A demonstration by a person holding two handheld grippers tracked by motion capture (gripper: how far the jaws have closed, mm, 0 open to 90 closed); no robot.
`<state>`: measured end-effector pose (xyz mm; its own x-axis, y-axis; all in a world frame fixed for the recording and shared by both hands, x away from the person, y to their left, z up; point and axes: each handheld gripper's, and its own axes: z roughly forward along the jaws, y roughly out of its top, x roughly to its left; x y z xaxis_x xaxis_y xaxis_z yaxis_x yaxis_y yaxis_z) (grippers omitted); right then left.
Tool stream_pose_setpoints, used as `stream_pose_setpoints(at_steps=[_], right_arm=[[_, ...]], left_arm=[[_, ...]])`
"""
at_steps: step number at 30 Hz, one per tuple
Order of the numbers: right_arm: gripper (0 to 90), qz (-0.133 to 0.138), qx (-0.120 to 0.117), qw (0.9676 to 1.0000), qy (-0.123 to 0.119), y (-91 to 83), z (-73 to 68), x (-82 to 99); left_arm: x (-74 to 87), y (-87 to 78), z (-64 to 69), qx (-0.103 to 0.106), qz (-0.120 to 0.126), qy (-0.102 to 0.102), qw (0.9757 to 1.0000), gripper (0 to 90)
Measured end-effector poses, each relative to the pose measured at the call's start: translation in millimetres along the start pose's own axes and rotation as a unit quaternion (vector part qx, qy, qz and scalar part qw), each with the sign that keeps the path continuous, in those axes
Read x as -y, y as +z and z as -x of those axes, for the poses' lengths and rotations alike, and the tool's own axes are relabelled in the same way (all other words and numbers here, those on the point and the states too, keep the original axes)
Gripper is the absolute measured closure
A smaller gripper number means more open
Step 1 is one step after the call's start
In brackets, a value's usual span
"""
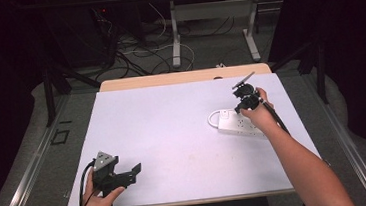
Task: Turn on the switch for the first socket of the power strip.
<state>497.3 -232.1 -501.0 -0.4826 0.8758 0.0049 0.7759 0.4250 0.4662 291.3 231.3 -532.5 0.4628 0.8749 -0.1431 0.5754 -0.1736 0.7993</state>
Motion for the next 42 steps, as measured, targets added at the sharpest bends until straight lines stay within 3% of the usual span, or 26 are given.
stream_pose_setpoints(at_steps=[5,9,23,28,33,38,40,42], right_arm=[[89.8,0.003,-0.001,1.0,0.003,5.4,0.1,-0.1],[90.0,-0.012,-0.002,0.9999,0.005,6.8,0.2,-0.5],[90.0,-0.008,0.0,1.0,-0.004,7.2,0.4,0.7],[90.0,-0.007,0.016,0.9998,-0.008,7.8,-0.6,1.4],[90.0,0.004,0.017,0.9998,-0.009,7.8,-0.6,3.8],[90.0,0.014,0.009,0.9999,-0.001,8.5,1.6,6.2],[90.0,0.022,-0.03,0.999,0.027,10.7,0.6,8.2],[90.0,0.028,-0.026,0.999,0.025,11.5,-1.5,8.4]], left_arm=[[0.0,-0.1,-0.3,0.0,-0.002,0.0,1.0,8.6],[0.5,0.4,-0.4,-0.002,0.002,-0.001,1.0,8.8],[0.3,0.8,0.0,-0.001,0.001,-0.001,1.0,9.3],[0.3,0.6,0.1,-0.001,0.001,0.0,1.0,9.4],[0.4,1.0,-0.1,-0.001,0.001,-0.001,1.0,9.5],[0.5,2.2,1.1,-0.002,0.005,-0.002,1.0,9.6],[0.2,1.7,0.7,-0.001,0.003,-0.001,1.0,9.6],[-0.1,1.1,-0.2,0.0,-0.002,-0.003,1.0,9.6]])
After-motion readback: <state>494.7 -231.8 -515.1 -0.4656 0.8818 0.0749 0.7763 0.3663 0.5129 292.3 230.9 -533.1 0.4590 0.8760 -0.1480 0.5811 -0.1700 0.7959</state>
